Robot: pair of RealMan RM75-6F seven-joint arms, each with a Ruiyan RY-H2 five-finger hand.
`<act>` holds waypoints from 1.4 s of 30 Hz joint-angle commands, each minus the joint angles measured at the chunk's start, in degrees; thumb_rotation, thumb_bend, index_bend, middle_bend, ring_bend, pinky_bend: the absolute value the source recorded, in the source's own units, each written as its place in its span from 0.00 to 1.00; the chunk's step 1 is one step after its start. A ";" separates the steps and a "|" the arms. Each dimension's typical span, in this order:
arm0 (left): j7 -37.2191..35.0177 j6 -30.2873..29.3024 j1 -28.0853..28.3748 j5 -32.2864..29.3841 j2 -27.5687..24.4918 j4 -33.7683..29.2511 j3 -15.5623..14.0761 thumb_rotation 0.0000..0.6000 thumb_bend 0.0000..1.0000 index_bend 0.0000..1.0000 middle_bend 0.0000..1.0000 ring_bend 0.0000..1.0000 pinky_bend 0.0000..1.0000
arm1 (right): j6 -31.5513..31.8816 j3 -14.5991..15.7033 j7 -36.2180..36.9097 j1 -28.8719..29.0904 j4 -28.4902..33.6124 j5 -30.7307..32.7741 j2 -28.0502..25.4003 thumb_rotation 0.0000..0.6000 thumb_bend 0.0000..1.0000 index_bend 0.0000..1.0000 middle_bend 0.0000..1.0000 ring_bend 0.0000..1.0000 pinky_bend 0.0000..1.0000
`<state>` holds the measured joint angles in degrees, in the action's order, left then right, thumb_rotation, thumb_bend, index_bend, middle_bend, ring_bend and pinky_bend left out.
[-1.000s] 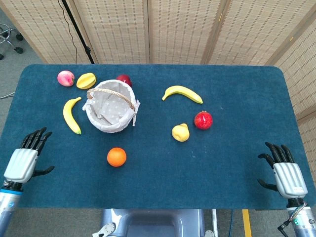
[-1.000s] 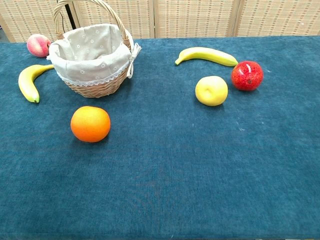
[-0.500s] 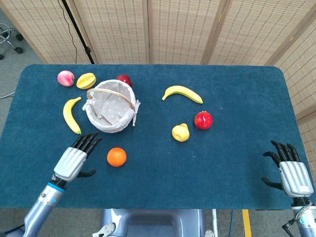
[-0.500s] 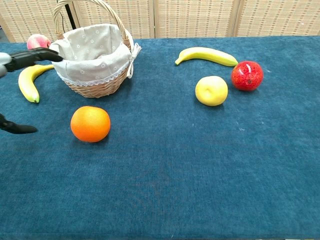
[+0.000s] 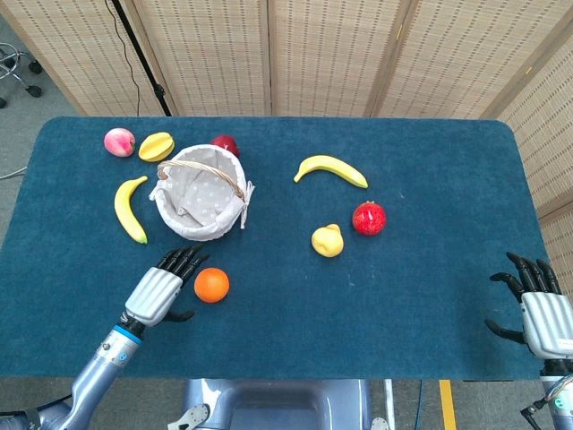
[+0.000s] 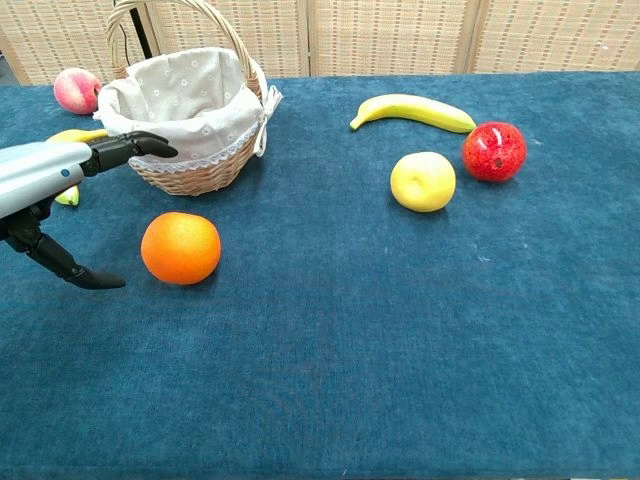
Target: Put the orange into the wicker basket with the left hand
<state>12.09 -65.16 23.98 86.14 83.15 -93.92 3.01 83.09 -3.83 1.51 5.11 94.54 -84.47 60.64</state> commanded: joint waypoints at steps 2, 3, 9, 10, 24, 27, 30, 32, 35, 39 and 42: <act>-2.40 1.27 0.95 -0.26 2.37 3.98 -0.47 1.00 0.00 0.09 0.01 0.04 0.09 | 0.16 0.08 -0.23 -0.01 0.22 -0.39 0.00 1.00 0.16 0.32 0.08 0.09 0.03; -2.65 1.42 1.15 -0.26 2.70 4.56 -0.45 1.00 0.00 0.09 0.01 0.04 0.09 | 0.21 0.09 -0.29 -0.03 0.26 -0.44 0.00 1.00 0.16 0.32 0.08 0.09 0.03; -4.45 2.80 2.61 -0.47 5.03 8.34 -0.25 1.00 0.00 0.10 0.02 0.04 0.09 | 0.51 0.15 -0.38 -0.16 0.53 -0.78 -0.10 1.00 0.16 0.32 0.08 0.09 0.03; -4.75 3.01 2.79 -0.49 5.35 8.90 -0.23 1.00 0.00 0.11 0.02 0.04 0.09 | 0.55 0.17 -0.40 -0.17 0.55 -0.85 -0.11 1.00 0.16 0.32 0.08 0.09 0.03; -6.64 1.35 5.36 0.36 13.64 18.51 1.16 1.00 0.02 0.41 0.28 0.29 0.34 | 0.48 0.37 0.33 -0.17 0.61 -1.48 -0.32 1.00 0.16 0.32 0.08 0.09 0.03; -6.46 -1.57 4.77 1.24 15.92 20.89 1.24 1.00 0.12 0.65 0.51 0.48 0.50 | 0.48 0.36 0.66 -0.19 0.51 -1.47 -0.41 1.00 0.16 0.32 0.08 0.09 0.03; -6.65 -3.02 4.38 1.61 17.11 22.69 1.01 1.00 0.20 0.70 0.58 0.54 0.55 | 0.42 0.38 1.01 -0.21 0.41 -1.46 -0.48 1.00 0.16 0.32 0.08 0.09 0.03; -7.09 -3.67 4.18 1.64 17.20 23.04 1.01 1.00 0.22 0.70 0.60 0.56 0.57 | 0.40 0.40 1.21 -0.20 0.39 -1.53 -0.54 1.00 0.16 0.32 0.08 0.09 0.03; -7.03 -4.62 3.81 1.52 16.42 22.33 1.16 1.00 0.22 0.70 0.61 0.56 0.57 | 0.45 0.45 1.82 -0.21 0.49 -1.77 -0.67 1.00 0.16 0.32 0.08 0.09 0.03; -5.92 -5.99 3.36 1.54 13.10 18.10 1.63 1.00 0.23 0.70 0.61 0.56 0.57 | 0.48 0.42 1.71 -0.23 0.44 -1.72 -0.71 1.00 0.16 0.32 0.08 0.09 0.03; -3.66 -9.67 2.33 2.64 8.67 12.28 2.56 1.00 0.23 0.70 0.61 0.56 0.57 | 0.30 0.34 1.77 -0.21 0.31 -1.39 -0.68 1.00 0.16 0.32 0.08 0.09 0.03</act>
<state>6.59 -71.89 27.22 87.96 95.33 -77.33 4.76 83.43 -3.47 3.28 4.90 94.89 -85.91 59.95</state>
